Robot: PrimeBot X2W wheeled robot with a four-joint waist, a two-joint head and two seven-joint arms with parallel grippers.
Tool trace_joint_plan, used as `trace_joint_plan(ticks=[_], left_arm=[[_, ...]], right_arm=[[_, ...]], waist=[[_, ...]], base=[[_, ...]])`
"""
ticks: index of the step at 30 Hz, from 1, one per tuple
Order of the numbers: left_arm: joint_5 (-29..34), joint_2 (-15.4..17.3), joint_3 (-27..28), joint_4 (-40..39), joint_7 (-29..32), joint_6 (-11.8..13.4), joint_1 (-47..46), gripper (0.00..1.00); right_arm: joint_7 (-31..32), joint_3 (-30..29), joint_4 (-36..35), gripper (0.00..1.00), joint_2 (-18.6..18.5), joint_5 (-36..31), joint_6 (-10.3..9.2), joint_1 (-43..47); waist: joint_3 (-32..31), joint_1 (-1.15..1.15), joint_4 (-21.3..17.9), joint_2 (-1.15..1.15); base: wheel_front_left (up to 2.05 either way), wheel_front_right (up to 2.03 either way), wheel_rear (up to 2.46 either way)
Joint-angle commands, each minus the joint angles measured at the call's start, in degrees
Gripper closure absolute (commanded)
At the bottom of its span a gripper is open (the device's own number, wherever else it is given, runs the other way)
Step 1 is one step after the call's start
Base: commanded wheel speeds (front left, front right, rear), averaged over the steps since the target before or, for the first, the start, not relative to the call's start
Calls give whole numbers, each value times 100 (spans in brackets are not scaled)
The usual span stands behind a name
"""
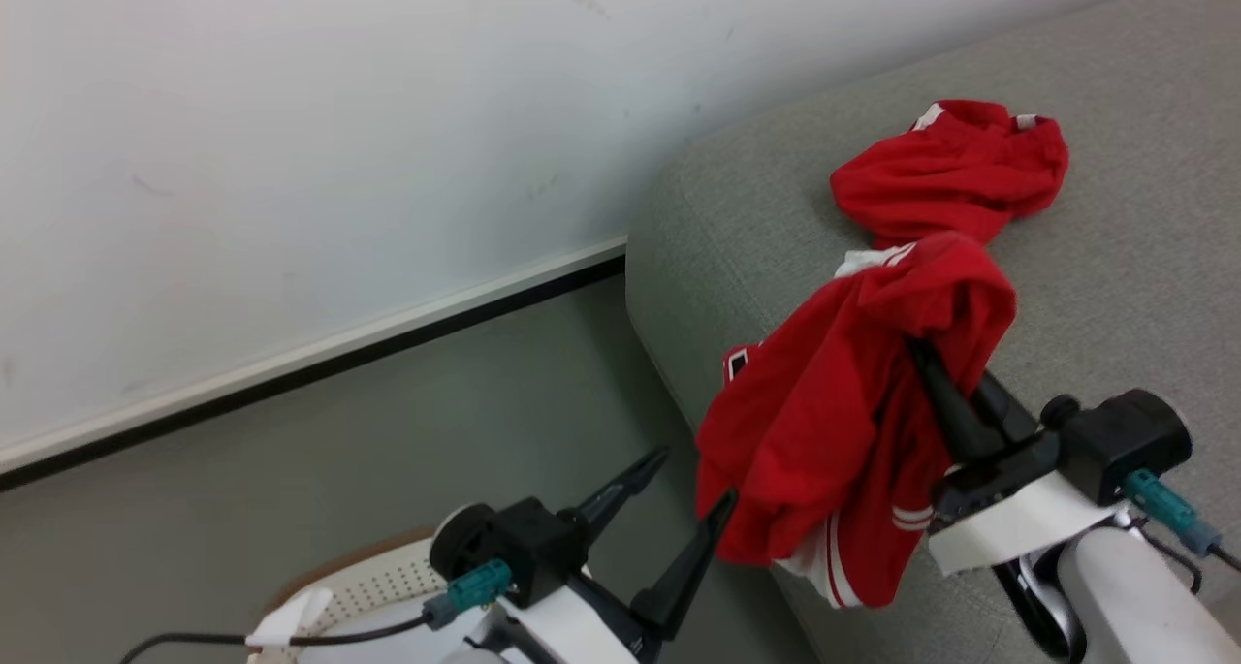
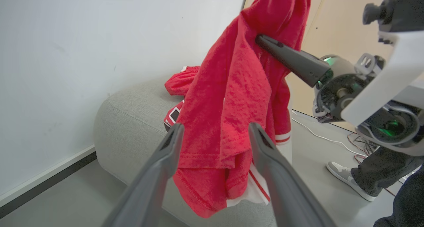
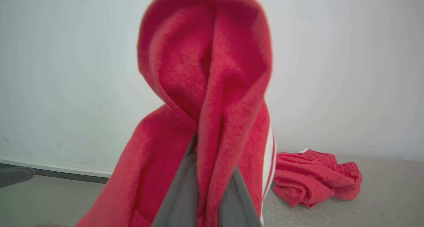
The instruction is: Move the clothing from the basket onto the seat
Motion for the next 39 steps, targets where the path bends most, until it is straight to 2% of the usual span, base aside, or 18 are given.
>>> trace_joint_plan(ticks=[1,5,6,7,8,10,12,14,19,20,25,28,32,33,34,35,37,39], left_arm=[[86,53,19,-44,29,-25,-214,0],[200,124,39,-126,108,-60,-589,0],[291,174,38,-179,181,-95,-920,0],[291,174,38,-179,181,-95,-920,0],[378,221,71,-262,220,-126,-1260,0],[433,290,118,-304,239,-153,-1591,0],[444,321,133,-309,235,-168,-1744,0],[453,307,156,-281,150,-206,-2139,0],[275,171,215,-145,-146,-235,-2447,0],[275,171,215,-145,-146,-235,-2447,0],[209,22,235,27,-363,-237,-2487,0],[142,-22,296,139,-451,-217,-2359,0],[105,-3,381,273,-517,-206,-2221,0],[102,19,398,298,-518,-207,-2186,0],[97,46,427,321,-524,-200,-2146,0],[101,75,457,342,-535,-181,-2112,0],[94,124,558,397,-551,-137,-2006,0],[65,168,645,431,-558,-103,-1879,0]], right_arm=[[0,-214,-17,100,40,-80,-13,-229],[0,-624,44,100,159,-242,-13,-682],[0,-953,130,100,170,-399,-13,-1161],[0,-953,130,100,170,-399,-13,-1161],[0,-1336,282,100,150,-592,-14,-1740],[52,-1708,498,100,67,-814,-14,-2402],[104,-1917,615,100,6,-939,-14,-2756],[345,-2620,1032,100,-360,-1289,-14,-3782],[711,-3886,1591,100,-1142,-2223,-14,-5053],[711,-3886,1591,100,-1142,-2223,-14,-5053],[1049,-5053,2024,100,-1616,-3379,-14,-5271],[1195,-5904,2295,100,-1410,-4038,-13,-4860],[943,-7020,2291,100,-654,-4648,-13,-4286],[826,-7210,2211,62,-445,-4725,-14,-4185],[719,-7334,2145,10,-257,-4821,-13,-4062],[631,-7434,2077,0,-91,-4875,-14,-3942],[462,-7458,1976,0,229,-4884,-14,-3712],[342,-7312,1941,0,360,-4781,-13,-3615]], waist=[[389,0,217,0],[899,0,422,0],[1295,0,577,0],[1295,0,577,0],[1724,0,723,0],[2142,0,867,0],[2330,0,945,0],[2821,0,1227,0],[3408,0,1736,0],[3408,0,1736,0],[3816,0,2170,0],[3940,0,2312,0],[3950,0,2355,0],[3913,0,2347,0],[3856,0,2328,0],[3785,0,2300,0],[3589,0,2220,0],[3337,0,2134,0]], base=[[0,0,0],[0,0,0],[0,0,0],[0,0,0],[0,0,0],[0,0,0],[0,0,0],[0,0,0],[0,0,0],[0,0,0],[0,0,0],[0,0,0],[0,0,0],[0,0,0],[0,0,0],[0,0,0],[0,0,0],[0,0,0]])
